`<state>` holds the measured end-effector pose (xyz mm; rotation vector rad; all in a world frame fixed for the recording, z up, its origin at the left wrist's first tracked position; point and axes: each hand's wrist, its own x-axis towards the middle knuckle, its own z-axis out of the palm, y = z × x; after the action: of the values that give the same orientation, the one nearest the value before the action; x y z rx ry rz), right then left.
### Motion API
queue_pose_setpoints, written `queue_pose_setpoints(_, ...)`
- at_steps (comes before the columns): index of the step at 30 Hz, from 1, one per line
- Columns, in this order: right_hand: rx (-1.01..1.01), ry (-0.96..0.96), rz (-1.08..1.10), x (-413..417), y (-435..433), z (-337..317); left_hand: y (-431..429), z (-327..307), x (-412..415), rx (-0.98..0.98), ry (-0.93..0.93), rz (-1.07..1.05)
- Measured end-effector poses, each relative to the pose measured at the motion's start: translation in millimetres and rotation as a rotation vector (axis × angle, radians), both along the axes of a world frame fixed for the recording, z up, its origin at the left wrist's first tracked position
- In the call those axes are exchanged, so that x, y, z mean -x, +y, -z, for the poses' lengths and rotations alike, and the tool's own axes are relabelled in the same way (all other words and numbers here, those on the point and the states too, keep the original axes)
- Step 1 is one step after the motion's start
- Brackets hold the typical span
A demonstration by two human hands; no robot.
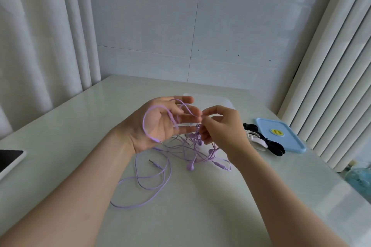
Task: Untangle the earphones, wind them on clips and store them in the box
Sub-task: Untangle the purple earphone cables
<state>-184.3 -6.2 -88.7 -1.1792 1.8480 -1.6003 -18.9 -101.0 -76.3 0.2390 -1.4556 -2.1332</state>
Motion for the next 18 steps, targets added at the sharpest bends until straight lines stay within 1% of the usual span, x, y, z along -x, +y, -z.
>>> queue_pose_setpoints(2, -0.003, -0.136, -0.058, 0.5, 2.9, -5.0, 7.1, -0.6, 1.2, 0.053, 0.004, 0.122)
queue_pose_setpoints(6, -0.024, -0.342, -0.128, 5.0, 3.5, -8.1, 11.4, -1.2, 3.1, 0.195, -0.093, 0.140)
queue_pose_setpoints(10, -0.036, -0.312, -0.081, 13.9, -0.1, 1.2, 16.9, 0.0, 7.2, 0.248, -0.127, 0.192)
queue_pose_setpoints(12, -0.046, -0.327, -0.063, 17.2, -2.3, 3.9, 17.8, 3.2, 12.6, 0.292, -0.146, 0.091)
queue_pose_setpoints(15, -0.074, -0.419, -0.059, 17.2, -4.7, 2.9, 15.8, 7.9, 17.2, 0.453, -0.254, -0.210)
queue_pose_setpoints(18, -0.189, -0.351, 0.003, 17.8, -4.3, 1.1, 8.4, 12.7, 17.2, 0.525, -0.267, -0.492)
